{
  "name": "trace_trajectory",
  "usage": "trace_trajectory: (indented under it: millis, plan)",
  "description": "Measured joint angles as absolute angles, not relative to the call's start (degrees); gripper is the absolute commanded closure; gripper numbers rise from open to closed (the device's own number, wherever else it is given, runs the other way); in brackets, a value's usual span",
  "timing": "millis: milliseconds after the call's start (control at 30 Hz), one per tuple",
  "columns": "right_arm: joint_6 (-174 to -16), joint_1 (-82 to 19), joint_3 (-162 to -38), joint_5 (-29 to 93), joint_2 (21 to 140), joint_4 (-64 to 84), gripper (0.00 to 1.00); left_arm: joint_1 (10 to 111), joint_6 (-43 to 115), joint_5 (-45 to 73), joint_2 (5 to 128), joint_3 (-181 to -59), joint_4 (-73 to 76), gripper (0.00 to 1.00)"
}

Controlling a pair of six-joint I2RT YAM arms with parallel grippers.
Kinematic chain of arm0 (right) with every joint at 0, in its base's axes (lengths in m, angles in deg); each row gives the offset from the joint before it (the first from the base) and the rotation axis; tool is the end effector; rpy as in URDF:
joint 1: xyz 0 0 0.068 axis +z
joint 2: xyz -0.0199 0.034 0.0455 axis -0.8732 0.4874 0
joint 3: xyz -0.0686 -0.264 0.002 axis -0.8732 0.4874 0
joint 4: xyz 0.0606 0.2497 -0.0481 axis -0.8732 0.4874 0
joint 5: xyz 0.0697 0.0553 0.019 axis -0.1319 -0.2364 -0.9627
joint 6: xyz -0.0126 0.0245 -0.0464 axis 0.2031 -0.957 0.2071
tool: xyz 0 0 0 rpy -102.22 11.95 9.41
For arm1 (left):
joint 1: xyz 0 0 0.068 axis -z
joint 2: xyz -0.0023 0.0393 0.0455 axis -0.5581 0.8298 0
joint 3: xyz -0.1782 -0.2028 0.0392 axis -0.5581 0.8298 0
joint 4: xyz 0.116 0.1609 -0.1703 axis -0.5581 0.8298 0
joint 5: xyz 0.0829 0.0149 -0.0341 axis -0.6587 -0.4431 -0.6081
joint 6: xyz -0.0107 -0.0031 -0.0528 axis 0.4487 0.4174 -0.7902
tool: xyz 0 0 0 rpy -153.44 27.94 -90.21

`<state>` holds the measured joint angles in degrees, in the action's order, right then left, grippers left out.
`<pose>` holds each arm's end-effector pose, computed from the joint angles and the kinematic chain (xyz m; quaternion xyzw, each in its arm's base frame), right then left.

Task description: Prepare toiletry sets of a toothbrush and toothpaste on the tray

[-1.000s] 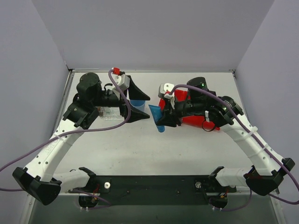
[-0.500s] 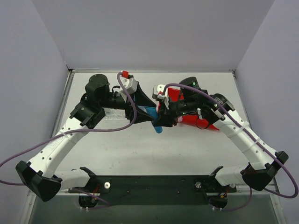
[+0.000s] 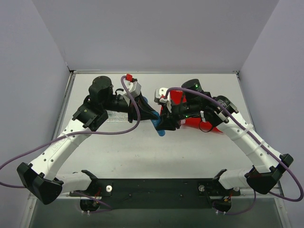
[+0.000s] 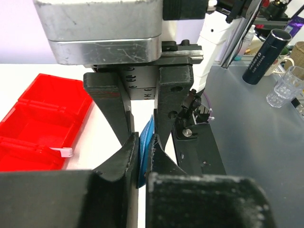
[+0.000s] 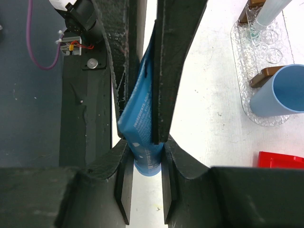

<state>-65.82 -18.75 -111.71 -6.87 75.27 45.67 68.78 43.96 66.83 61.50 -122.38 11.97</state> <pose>0.1842 0.2015 0.4362 -0.5929 0.5408 0.4158 0.4280 0.1955 -0.1744 0.4354 0.5063 0.5088 -0.5439 0.4347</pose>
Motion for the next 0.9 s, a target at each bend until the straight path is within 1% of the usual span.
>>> trace_trajectory:
  millis: [133, 200, 233, 300, 333, 367, 400, 433, 733, 900]
  plan:
    - [-64.99, -18.73, -111.71, -6.82, 75.2, 45.73, 1.0, 68.8, 44.49, 67.7, 61.5, -122.38, 12.13, 1.0]
    - [-64.88, -18.73, -111.71, -6.63, 75.2, 45.76, 0.93, 68.8, 44.9, 67.68, 61.47, -122.38, 12.32, 1.0]
    - [-64.79, -18.7, -111.71, -6.45, 75.2, 45.73, 0.82, 68.8, 45.08, 67.63, 61.43, -122.38, 12.47, 1.0]
    - [-64.79, -18.53, -111.71, -6.06, 75.2, 45.71, 0.68, 68.8, 45.41, 67.33, 61.3, -122.38, 12.85, 1.0]
    - [-64.84, -18.4, -111.71, -5.75, 75.2, 45.69, 0.58, 68.78, 45.78, 67.2, 61.17, -122.38, 13.17, 1.0]
    - [-65.03, -18.33, -111.71, -5.45, 75.2, 45.65, 0.55, 68.8, 46.46, 66.83, 60.99, -122.38, 13.66, 1.0]
    - [-65.45, -18.31, -111.71, -4.99, 75.2, 45.67, 0.49, 68.82, 46.96, 66.24, 60.8, -122.38, 14.18, 1.0]
    - [-65.6, -18.38, -111.71, -4.09, 75.16, 45.54, 0.39, 68.82, 47.59, 65.73, 60.6, -122.38, 15.03, 1.0]
    - [-66.37, -18.62, -111.71, 1.55, 73.47, 44.8, 0.36, 65.83, 53.17, 60.64, 57.78, -122.38, 21.98, 1.0]
    - [-66.85, -19.88, -111.6, 4.83, 72.12, 43.55, 0.35, 62.72, 55.7, 54.87, 54.76, -121.64, 23.69, 1.0]
